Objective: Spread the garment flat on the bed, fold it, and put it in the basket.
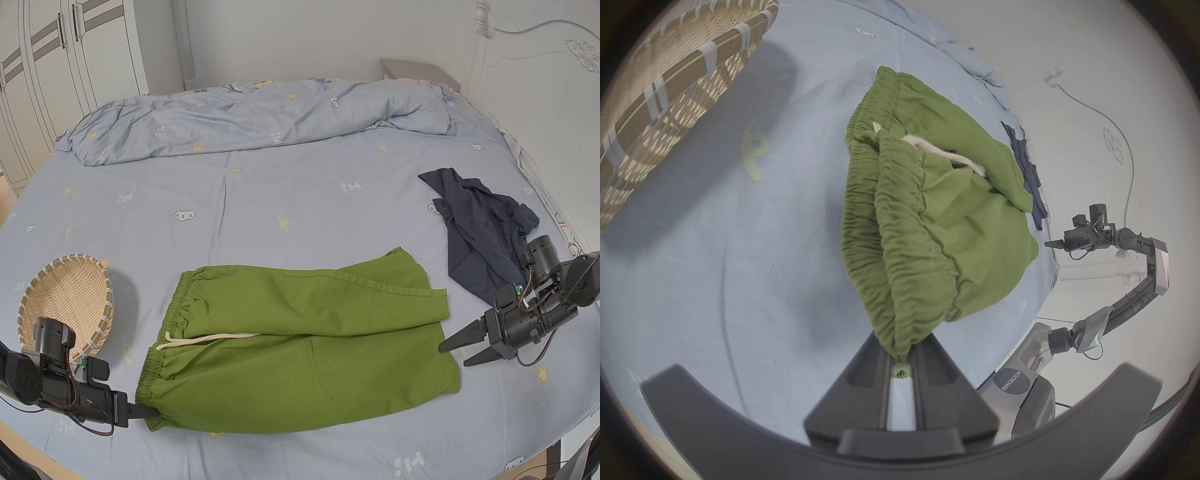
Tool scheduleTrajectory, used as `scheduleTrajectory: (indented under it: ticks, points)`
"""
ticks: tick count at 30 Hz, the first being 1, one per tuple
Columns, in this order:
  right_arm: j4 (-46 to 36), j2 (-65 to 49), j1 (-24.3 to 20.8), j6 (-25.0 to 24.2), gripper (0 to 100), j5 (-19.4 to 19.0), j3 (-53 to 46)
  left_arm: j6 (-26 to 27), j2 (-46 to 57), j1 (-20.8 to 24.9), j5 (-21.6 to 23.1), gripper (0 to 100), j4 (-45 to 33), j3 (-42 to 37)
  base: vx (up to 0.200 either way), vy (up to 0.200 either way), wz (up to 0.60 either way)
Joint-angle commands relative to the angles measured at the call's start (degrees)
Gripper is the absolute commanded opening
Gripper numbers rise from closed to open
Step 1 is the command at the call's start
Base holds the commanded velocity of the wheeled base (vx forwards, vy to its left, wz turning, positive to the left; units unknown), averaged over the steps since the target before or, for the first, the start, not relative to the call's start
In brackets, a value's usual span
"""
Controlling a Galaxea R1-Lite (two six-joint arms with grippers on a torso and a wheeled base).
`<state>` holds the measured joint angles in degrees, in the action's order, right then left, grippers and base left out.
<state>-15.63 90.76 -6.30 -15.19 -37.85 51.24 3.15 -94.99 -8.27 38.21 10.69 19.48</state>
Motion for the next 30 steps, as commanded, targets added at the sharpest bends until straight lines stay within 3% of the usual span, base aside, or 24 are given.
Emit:
scheduleTrajectory:
  ticks: [1,13,30]
  points:
    - [0.16,1.26,-6.09,0.86,100,-0.56,-2.37,0.02,-0.02,-0.08,0.03,0,0.03,0.21,0.000,0.000,0.00]
    - [2.88,9.08,-8.02,2.53,100,-0.73,-1.84,0.02,-0.02,0.00,0.03,0,0.03,0.29,0.000,0.000,0.00]
    - [2.71,7.06,1.56,5.08,100,-0.56,-2.55,0.02,-0.37,-0.17,0.03,0,0.03,0.56,0.000,0.000,0.00]
